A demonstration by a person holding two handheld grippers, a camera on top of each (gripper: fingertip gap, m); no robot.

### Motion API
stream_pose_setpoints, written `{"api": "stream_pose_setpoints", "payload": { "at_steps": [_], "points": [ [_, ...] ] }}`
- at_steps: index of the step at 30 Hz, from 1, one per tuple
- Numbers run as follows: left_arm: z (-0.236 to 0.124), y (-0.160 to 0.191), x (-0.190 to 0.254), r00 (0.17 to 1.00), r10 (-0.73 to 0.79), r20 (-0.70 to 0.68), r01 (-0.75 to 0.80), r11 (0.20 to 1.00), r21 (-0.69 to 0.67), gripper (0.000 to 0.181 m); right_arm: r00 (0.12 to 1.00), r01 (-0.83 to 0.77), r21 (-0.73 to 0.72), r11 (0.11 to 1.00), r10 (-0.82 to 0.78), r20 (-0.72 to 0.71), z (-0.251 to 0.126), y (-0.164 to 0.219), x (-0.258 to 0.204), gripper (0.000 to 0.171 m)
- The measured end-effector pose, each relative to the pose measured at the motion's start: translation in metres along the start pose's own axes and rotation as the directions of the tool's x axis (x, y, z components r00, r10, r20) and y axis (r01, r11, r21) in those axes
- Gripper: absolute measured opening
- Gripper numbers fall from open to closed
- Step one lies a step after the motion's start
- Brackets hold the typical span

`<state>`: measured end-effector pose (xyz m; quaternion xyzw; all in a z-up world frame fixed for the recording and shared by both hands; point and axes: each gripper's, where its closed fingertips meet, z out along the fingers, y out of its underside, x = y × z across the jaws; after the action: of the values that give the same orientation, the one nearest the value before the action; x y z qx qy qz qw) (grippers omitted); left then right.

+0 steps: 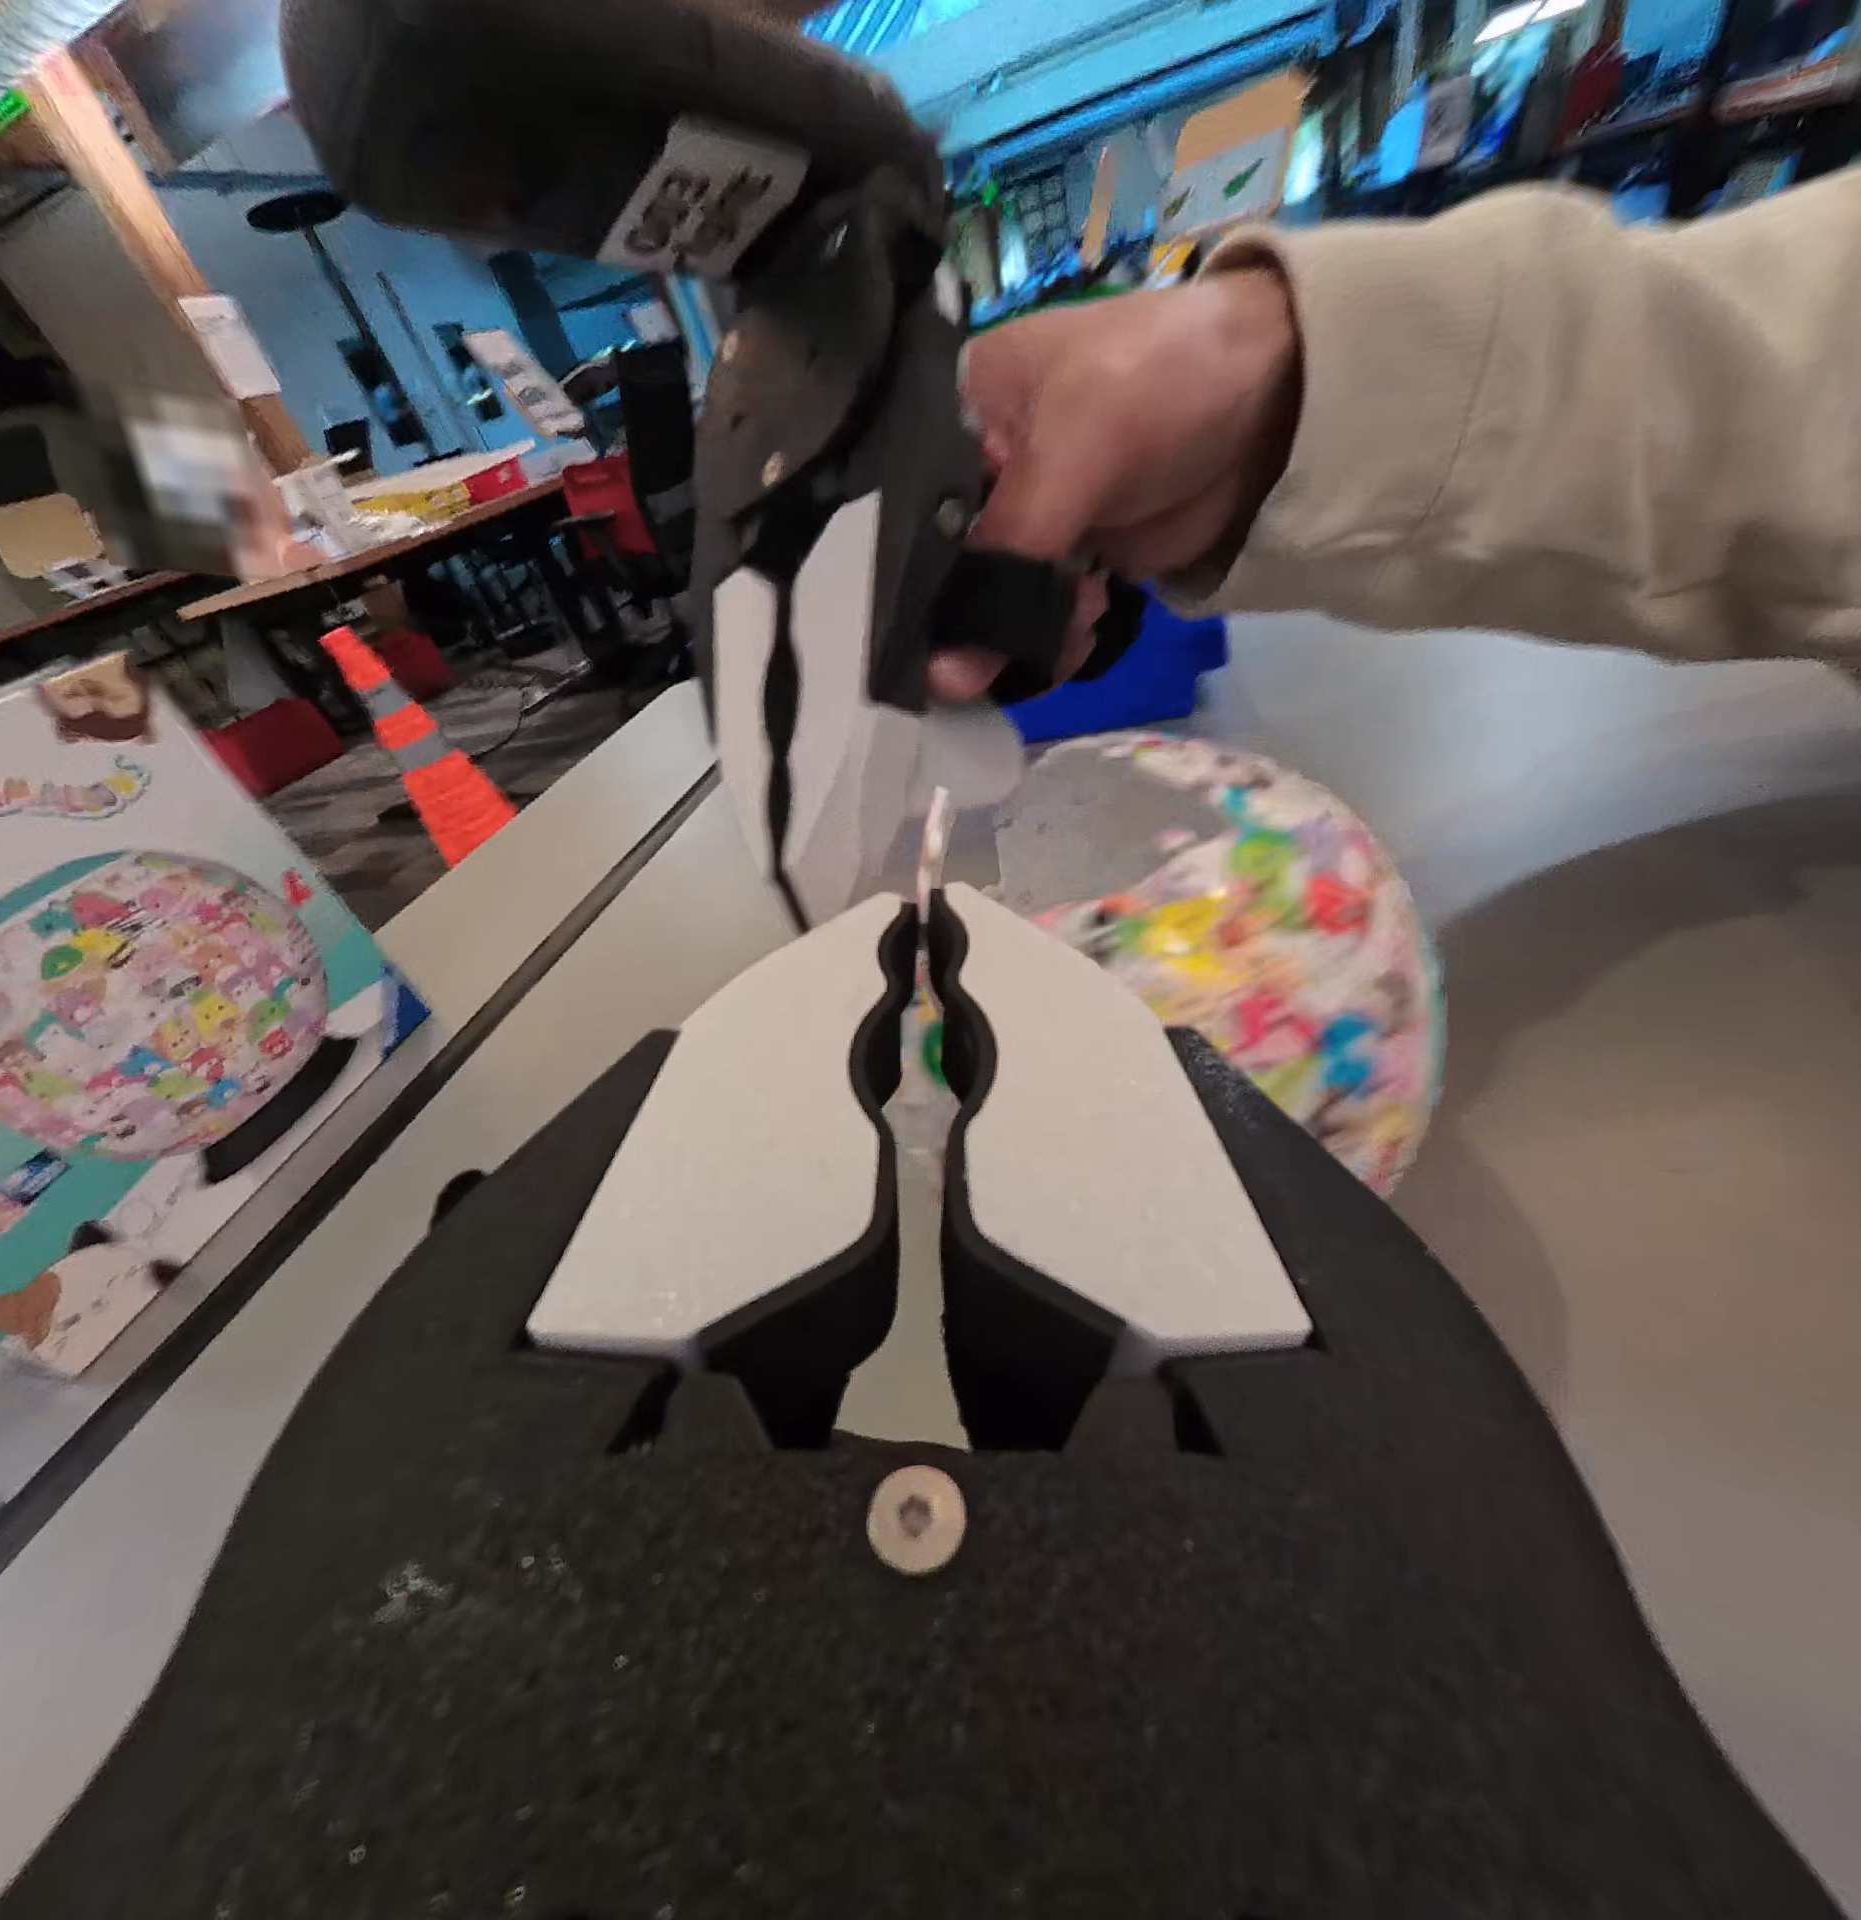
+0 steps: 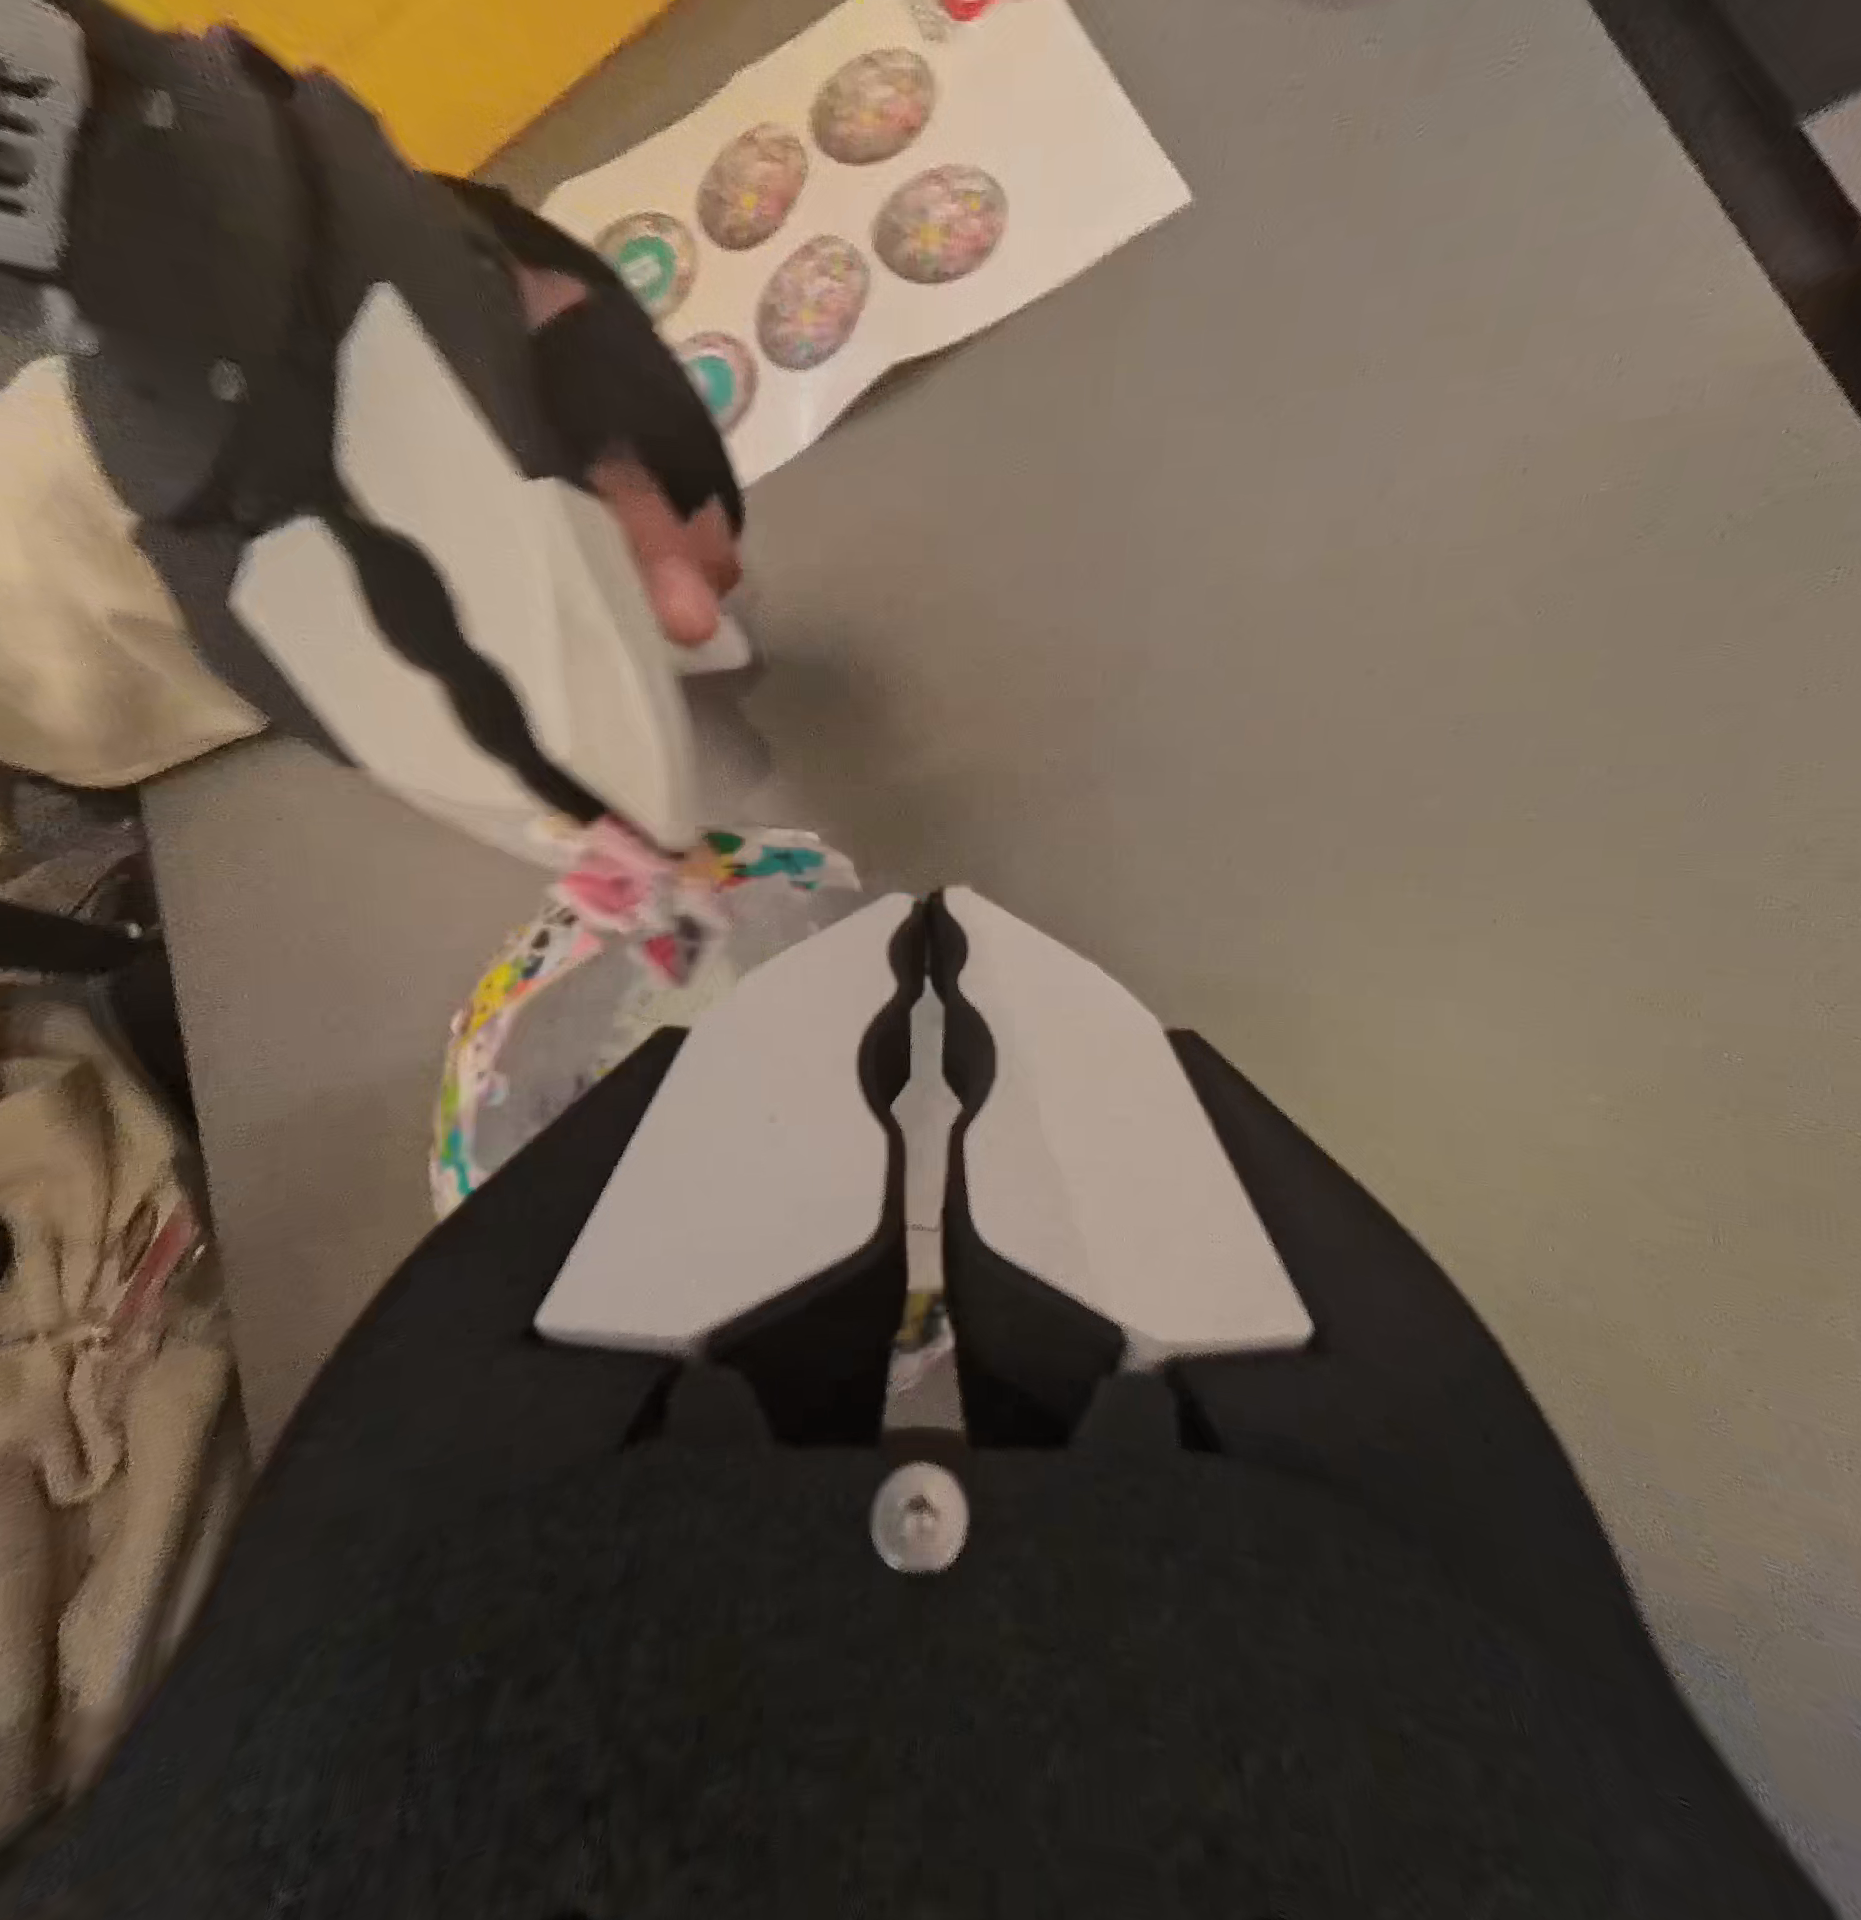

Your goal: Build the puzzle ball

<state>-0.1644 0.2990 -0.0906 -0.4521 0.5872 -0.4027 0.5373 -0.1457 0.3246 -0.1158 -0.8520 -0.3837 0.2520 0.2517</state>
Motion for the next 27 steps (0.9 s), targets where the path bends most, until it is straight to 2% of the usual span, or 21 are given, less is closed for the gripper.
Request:
{"api": "stream_pose_setpoints", "payload": {
  "at_steps": [1, 4, 8, 10, 12, 13, 15, 17, 19, 22, 24, 26, 27],
  "points": [
    [0.001, 0.003, -0.003, 0.999, 0.029, 0.028, -0.028, 0.999, -0.040, 0.002, 0.998, 0.049, 0.044, 0.998, -0.051, 0.046, -0.002, -0.005, -0.011, 0.000],
    [-0.001, 0.003, -0.004, 1.000, -0.007, 0.025, 0.008, 0.999, -0.033, 0.001, 0.980, 0.197, 0.106, 0.975, -0.196, -0.020, -0.017, -0.013, -0.017, 0.000],
    [-0.001, 0.006, -0.007, 0.998, -0.051, 0.027, 0.052, 0.998, -0.033, 0.001, 0.941, 0.335, 0.186, 0.924, -0.339, -0.014, -0.034, -0.020, -0.043, 0.022],
    [-0.001, 0.000, -0.005, 0.997, -0.070, 0.016, 0.070, 0.998, -0.001, 0.001, 0.921, 0.388, 0.136, 0.912, -0.378, -0.094, -0.030, -0.020, -0.038, 0.029],
    [-0.001, -0.009, -0.001, 0.996, -0.092, -0.010, 0.093, 0.995, 0.033, 0.001, 0.891, 0.444, 0.095, 0.891, -0.428, -0.153, -0.023, -0.019, -0.037, 0.025],
    [-0.001, -0.012, -0.001, 0.994, -0.104, -0.012, 0.105, 0.994, 0.044, 0.001, 0.874, 0.475, 0.074, 0.877, -0.461, -0.151, -0.021, -0.017, -0.040, 0.003],
    [-0.001, -0.013, -0.001, 0.992, -0.126, -0.009, 0.126, 0.991, 0.043, 0.002, 0.862, 0.490, 0.056, 0.870, -0.474, -0.179, -0.022, -0.015, -0.041, 0.002],
    [-0.001, -0.016, -0.003, 0.985, -0.170, 0.011, 0.169, 0.984, 0.059, 0.004, 0.877, 0.459, 0.087, 0.884, -0.435, -0.203, -0.029, -0.015, -0.041, 0.002],
    [-0.004, -0.012, -0.001, 0.985, -0.174, 0.014, 0.173, 0.984, 0.042, 0.024, 0.902, 0.398, 0.127, 0.908, -0.363, -0.233, -0.047, -0.008, -0.033, 0.002],
    [-0.011, -0.003, 0.008, 0.986, -0.168, -0.022, 0.168, 0.986, -0.009, 0.024, 0.902, 0.262, 0.179, 0.948, -0.174, -0.396, -0.111, 0.025, 0.002, 0.002],
    [-0.014, 0.003, 0.013, 0.989, -0.144, -0.043, 0.142, 0.989, -0.050, 0.024, 0.834, 0.117, 0.231, 0.966, 0.031, -0.551, -0.172, 0.070, 0.044, 0.002],
    [-0.015, 0.006, 0.019, 0.987, -0.136, -0.081, 0.127, 0.986, -0.106, 0.029, 0.721, -0.145, 0.102, 0.984, 0.176, -0.670, -0.217, 0.153, 0.093, 0.002],
    [-0.014, 0.006, 0.020, 0.988, -0.132, -0.085, 0.121, 0.985, -0.121, 0.034, 0.626, -0.304, 0.041, 0.952, 0.232, -0.745, -0.237, 0.202, 0.114, 0.002]
  ]
}}
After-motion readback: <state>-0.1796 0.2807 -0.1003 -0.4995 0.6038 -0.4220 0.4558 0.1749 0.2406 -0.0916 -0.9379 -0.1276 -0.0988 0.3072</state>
